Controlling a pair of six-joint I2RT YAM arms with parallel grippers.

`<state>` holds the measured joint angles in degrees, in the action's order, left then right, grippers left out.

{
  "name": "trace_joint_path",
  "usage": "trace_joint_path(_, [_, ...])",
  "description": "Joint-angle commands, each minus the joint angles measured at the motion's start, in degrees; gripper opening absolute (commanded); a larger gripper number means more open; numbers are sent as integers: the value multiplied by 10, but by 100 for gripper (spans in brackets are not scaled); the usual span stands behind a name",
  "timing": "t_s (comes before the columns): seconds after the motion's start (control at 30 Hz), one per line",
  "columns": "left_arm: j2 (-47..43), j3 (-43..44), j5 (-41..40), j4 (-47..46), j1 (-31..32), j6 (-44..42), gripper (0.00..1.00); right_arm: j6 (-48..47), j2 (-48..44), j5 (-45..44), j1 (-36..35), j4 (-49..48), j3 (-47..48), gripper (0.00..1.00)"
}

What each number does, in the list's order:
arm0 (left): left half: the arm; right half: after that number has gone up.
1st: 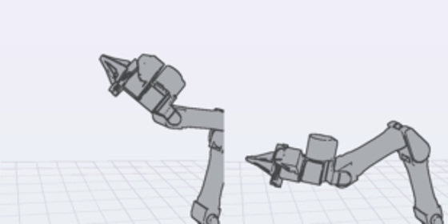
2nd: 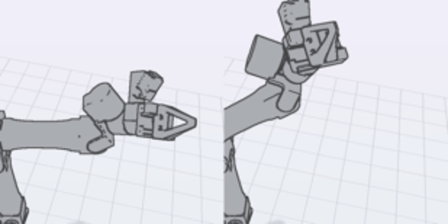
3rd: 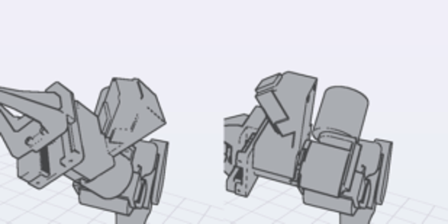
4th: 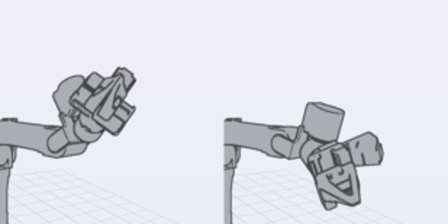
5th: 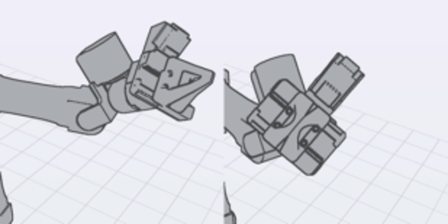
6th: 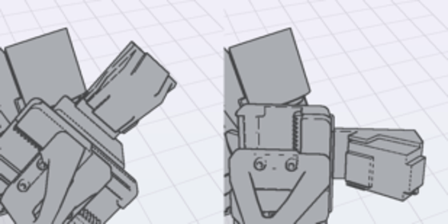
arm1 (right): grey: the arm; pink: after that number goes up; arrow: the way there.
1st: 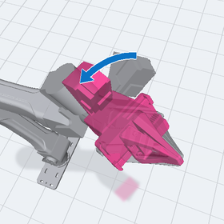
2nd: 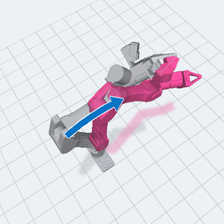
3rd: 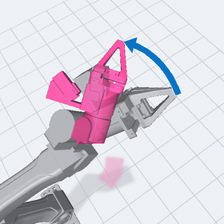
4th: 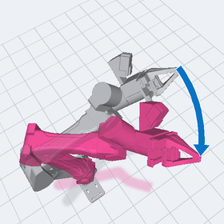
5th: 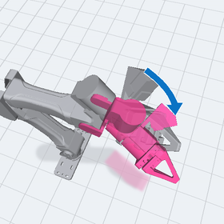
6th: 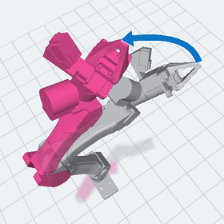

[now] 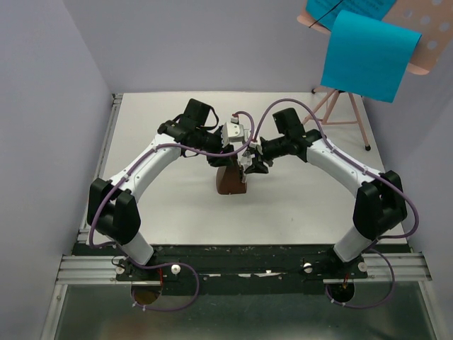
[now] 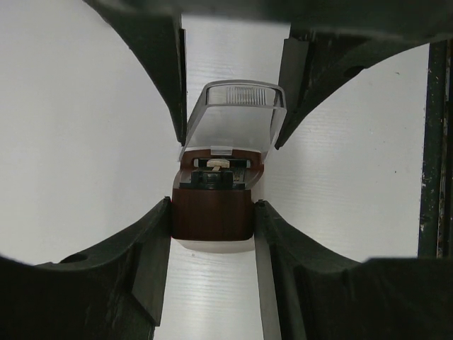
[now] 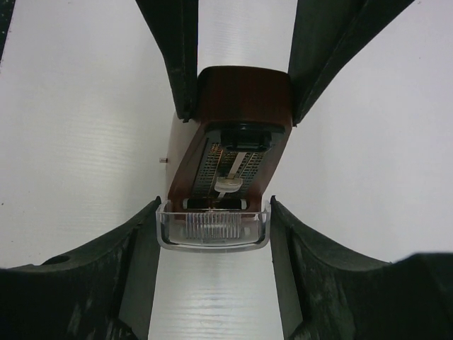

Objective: Pack up the instrument practice props

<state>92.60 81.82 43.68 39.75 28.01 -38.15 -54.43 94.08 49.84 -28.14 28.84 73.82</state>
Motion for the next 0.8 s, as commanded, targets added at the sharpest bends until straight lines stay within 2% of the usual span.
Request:
trace_joint_path(0.0, [7,-16,14,20,4,8,0,6,2,-22,-12,-24,-16,0])
trace_joint_path(0.37, [7,-13,15,21,4,9,0,27,19,-38,-12,-52,-11,0])
trace_joint_path(0.77, [10,-10,15,24,4,7,0,18,54,-37,-13,49,44,0])
